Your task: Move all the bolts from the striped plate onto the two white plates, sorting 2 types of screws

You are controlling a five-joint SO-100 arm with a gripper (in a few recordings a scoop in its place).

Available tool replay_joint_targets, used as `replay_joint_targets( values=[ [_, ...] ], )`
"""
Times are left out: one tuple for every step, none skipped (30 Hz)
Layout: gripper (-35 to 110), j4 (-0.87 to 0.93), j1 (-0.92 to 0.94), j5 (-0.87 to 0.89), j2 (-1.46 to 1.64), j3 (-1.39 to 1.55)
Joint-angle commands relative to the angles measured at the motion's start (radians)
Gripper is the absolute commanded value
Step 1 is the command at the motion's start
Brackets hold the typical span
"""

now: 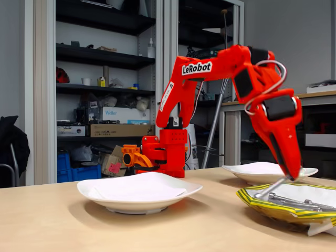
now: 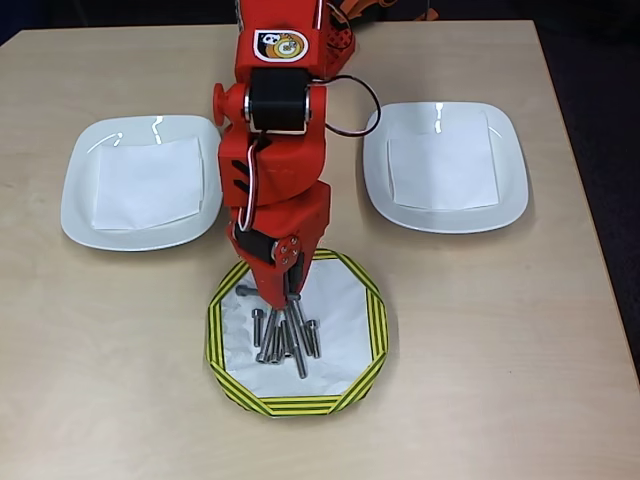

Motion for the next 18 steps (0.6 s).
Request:
replay_joint_targets(
  values=[
    [0, 0.107, 0.077, -0.046, 0.084, -0.043],
    [0, 0.137, 0.098, -0.061, 0.097, -0.043],
    [0, 0.164, 0.120, -0.080, 0.114, -0.038],
    [0, 0.195, 0.144, -0.097, 0.132, -0.031],
    [0, 0.224, 0.169, -0.117, 0.152, -0.025],
    [0, 0.239, 0.196, -0.141, 0.170, -0.014],
    [0, 0.255, 0.221, -0.170, 0.183, -0.011],
    [0, 0.268, 0.245, -0.199, 0.193, -0.008],
    [0, 0.281, 0.268, -0.219, 0.204, -0.003],
    [0, 0.291, 0.288, -0.242, 0.210, 0.003],
    [0, 0.301, 0.305, -0.261, 0.213, 0.005],
    [0, 0.307, 0.319, -0.279, 0.218, 0.006],
    [0, 0.313, 0.333, -0.293, 0.222, 0.009],
    [0, 0.319, 0.345, -0.305, 0.230, 0.015],
    [0, 0.322, 0.356, -0.319, 0.241, 0.021],
    [0, 0.328, 0.364, -0.327, 0.252, 0.028],
    [0, 0.330, 0.370, -0.330, 0.265, 0.041],
    [0, 0.330, 0.374, -0.331, 0.284, 0.061]
  ],
)
